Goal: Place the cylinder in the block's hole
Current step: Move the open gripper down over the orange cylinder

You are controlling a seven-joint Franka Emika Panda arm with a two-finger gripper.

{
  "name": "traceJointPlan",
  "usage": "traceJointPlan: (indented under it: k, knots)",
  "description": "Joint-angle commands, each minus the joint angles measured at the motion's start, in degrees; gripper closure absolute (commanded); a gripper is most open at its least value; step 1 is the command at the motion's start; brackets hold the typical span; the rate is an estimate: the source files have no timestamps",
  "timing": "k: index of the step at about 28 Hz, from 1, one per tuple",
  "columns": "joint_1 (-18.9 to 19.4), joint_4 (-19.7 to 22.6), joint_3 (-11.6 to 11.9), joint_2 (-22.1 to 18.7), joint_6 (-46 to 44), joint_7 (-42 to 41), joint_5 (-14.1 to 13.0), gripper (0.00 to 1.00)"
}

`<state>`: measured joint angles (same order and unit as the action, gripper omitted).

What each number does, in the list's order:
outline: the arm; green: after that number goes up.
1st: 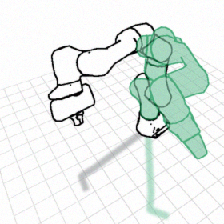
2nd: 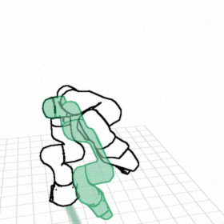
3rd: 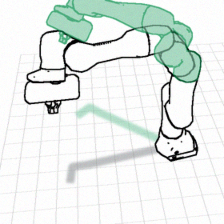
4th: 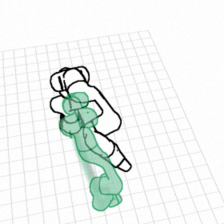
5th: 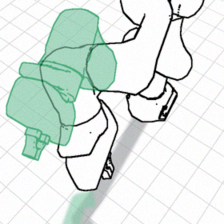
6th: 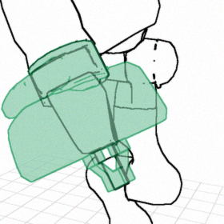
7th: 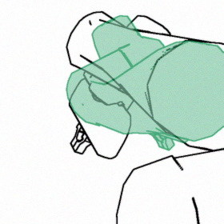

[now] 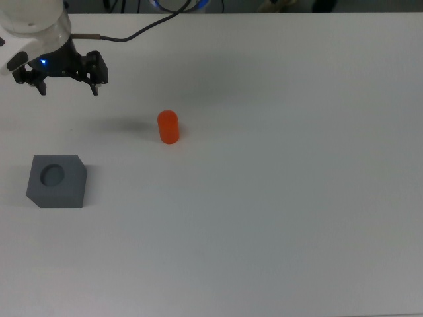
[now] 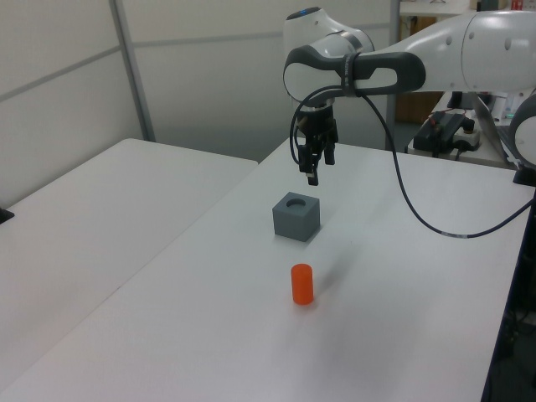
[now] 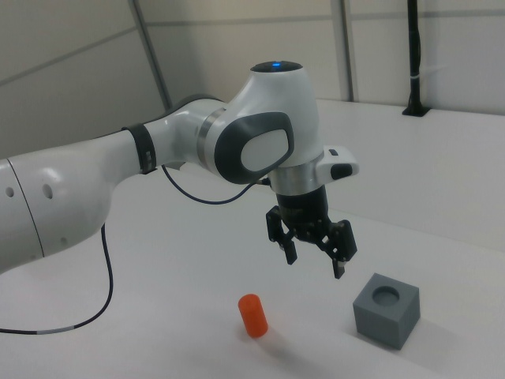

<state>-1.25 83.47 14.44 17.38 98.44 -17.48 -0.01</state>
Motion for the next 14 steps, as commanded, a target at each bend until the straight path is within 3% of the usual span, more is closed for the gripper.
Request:
traceJointPlan:
  k: [1,6,8,12,14]
  knots:
    - [0.5,0.6,0.2,-0.6,-0.9,1.6,1.2,0.0]
    - [0.5,2.0,-0.3,-1.0,-0.5,1.4,1.2,0.0]
    - [0.5,4.5,-0.4,-2.7,1.8,1.3,0.8,0.0]
    - [0.8,11.6,-0.6,-6.4,8.9,1.3,0.5,0.0]
    - [1.6,17.4,-1.1,-9.2,14.6,1.3,0.5,0.0]
